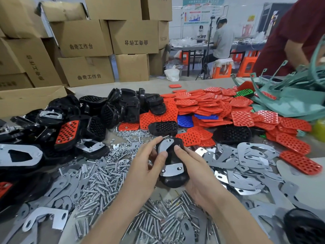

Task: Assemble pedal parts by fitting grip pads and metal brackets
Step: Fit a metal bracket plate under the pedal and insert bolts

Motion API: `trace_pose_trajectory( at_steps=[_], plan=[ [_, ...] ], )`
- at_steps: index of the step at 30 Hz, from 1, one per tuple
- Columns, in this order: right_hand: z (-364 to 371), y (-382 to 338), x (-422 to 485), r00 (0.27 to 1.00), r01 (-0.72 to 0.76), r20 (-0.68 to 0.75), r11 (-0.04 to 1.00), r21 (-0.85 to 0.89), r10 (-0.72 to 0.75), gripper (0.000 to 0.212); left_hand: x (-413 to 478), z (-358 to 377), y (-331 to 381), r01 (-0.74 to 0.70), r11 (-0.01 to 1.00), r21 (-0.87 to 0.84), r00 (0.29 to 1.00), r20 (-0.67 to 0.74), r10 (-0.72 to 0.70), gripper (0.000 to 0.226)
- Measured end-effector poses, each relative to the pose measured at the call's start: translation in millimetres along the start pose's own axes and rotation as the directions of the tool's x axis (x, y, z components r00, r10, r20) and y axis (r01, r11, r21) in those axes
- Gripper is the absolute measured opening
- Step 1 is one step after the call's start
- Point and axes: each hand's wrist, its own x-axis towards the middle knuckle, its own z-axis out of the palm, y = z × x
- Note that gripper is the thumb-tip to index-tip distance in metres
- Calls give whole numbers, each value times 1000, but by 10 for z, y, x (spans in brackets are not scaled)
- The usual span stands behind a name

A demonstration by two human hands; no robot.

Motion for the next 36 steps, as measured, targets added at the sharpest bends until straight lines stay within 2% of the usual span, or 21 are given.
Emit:
trace_pose_trajectory(
  at_steps=[4,8,11,14,18,23,27,30,33,36],
  plan=[
    [-26,-61,-50,972,-18,235,999,34,9,36,21,-33,19,24,999,-21,998,-56,-26,27],
    [-29,-75,-64,952,-20,307,996,90,-8,36,23,-38,33,50,997,-56,996,-75,-54,20],
    [-19,-72,-50,966,-9,258,992,123,-23,39,26,-52,15,23,1000,2,994,-104,-23,22],
    [-30,-105,-16,988,37,146,989,142,-58,37,30,-139,-61,7,979,206,990,-141,23,31],
    [-98,-175,18,996,81,31,976,203,-89,32,44,-232,-123,-11,839,544,997,-59,51,40],
    [-150,-223,37,995,99,-50,969,226,-90,32,65,-161,-143,-83,644,760,987,152,-53,59],
    [-157,-232,52,992,91,-112,962,257,-64,35,122,-136,-132,-141,592,793,959,258,-117,63],
    [-182,-239,45,994,62,-106,955,291,-32,35,143,-107,-119,-164,596,786,949,290,-121,45],
    [-193,-234,51,993,67,-116,950,304,-33,36,112,-87,-98,-167,651,741,951,296,-92,22],
    [-227,-233,70,986,110,-156,939,326,-62,36,93,-82,-83,-154,677,720,961,269,-68,17]
  ],
)
